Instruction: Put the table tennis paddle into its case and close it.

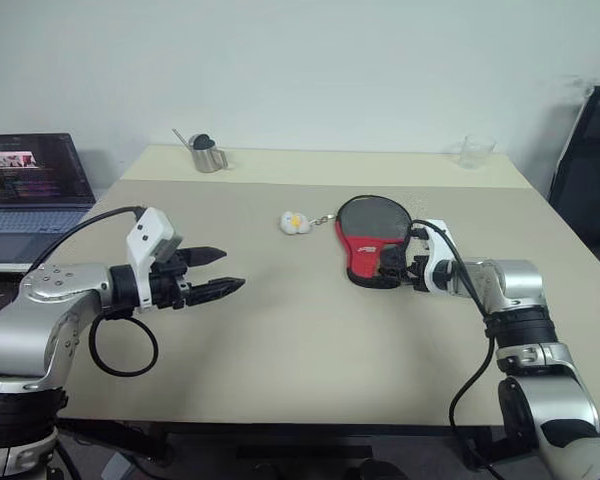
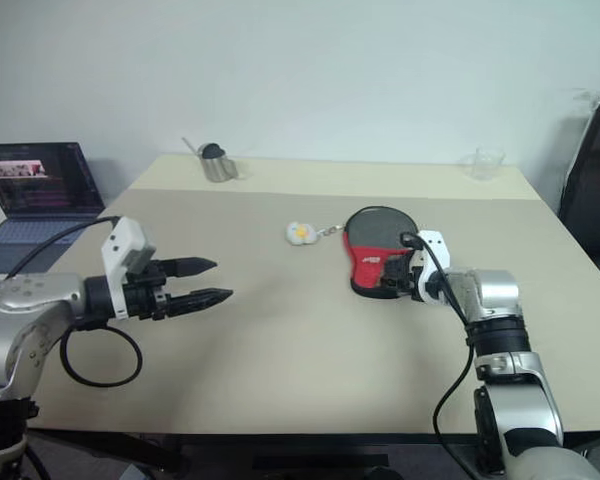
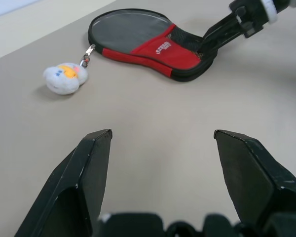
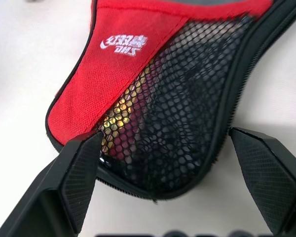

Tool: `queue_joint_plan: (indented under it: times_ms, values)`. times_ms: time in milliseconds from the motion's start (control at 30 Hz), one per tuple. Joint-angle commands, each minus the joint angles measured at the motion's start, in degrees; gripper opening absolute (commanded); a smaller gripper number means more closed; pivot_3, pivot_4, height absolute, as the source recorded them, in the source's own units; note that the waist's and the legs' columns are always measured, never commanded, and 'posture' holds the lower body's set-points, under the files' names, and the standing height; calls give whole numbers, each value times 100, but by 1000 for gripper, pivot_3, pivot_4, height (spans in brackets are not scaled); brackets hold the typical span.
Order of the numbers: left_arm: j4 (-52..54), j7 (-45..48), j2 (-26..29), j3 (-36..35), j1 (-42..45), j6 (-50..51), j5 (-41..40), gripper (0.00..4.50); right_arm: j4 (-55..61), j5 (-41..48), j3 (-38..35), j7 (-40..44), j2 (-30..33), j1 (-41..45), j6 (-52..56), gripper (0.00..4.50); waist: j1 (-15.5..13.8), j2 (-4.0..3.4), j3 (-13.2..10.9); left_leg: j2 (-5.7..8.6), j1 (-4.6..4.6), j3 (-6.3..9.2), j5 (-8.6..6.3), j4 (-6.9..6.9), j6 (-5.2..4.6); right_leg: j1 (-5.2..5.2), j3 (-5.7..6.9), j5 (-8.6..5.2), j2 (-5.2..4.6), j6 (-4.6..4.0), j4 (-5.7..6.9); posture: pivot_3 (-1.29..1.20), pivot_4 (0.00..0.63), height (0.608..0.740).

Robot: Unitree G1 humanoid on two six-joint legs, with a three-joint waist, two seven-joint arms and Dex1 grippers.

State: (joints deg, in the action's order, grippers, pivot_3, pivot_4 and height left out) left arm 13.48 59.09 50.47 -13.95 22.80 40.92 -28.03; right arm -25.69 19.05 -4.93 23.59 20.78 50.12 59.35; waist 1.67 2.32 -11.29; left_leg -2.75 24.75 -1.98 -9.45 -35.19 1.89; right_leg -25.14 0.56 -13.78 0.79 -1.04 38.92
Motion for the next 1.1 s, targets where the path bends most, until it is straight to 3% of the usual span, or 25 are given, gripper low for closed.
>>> queue_joint_plan:
  times_ms: [33,333,433,733,833,1100]
  values:
    - [315,-197,-34,11,62,29,-145,3620,-308,61,-305,-88,-109,137,-213,4470,10,1,0,-2,0,1,0,0,0,0,0,0,0,0,0,0,150,740]
    - [330,-340,49,38,46,53,-207,3620,-783,160,-684,-132,-249,117,-242,4470,17,9,6,-9,-17,6,1,0,0,15,2,4,1,-7,5,0,150,740]
    - [322,-367,52,69,73,44,-204,3620,-799,153,-700,-155,-267,117,-242,3987,18,15,9,-8,-19,5,1,0,0,18,1,4,1,-7,4,0,150,740]
    - [309,-390,40,111,104,9,-173,3620,-700,85,-587,-224,-263,83,-241,851,28,14,9,-11,-18,5,0,3,0,14,-1,3,2,-8,1,0,150,740]
    - [286,-401,74,101,82,-19,-122,3620,-616,35,-461,-156,-242,58,-221,23,28,14,9,-11,-19,3,0,2,0,15,-2,3,2,-8,2,0,150,740]
    - [163,-383,156,74,96,-92,-74,3620,601,139,470,655,29,-376,449,23,26,14,9,-13,-17,4,0,9,0,11,-1,1,2,-12,-1,0,150,740]
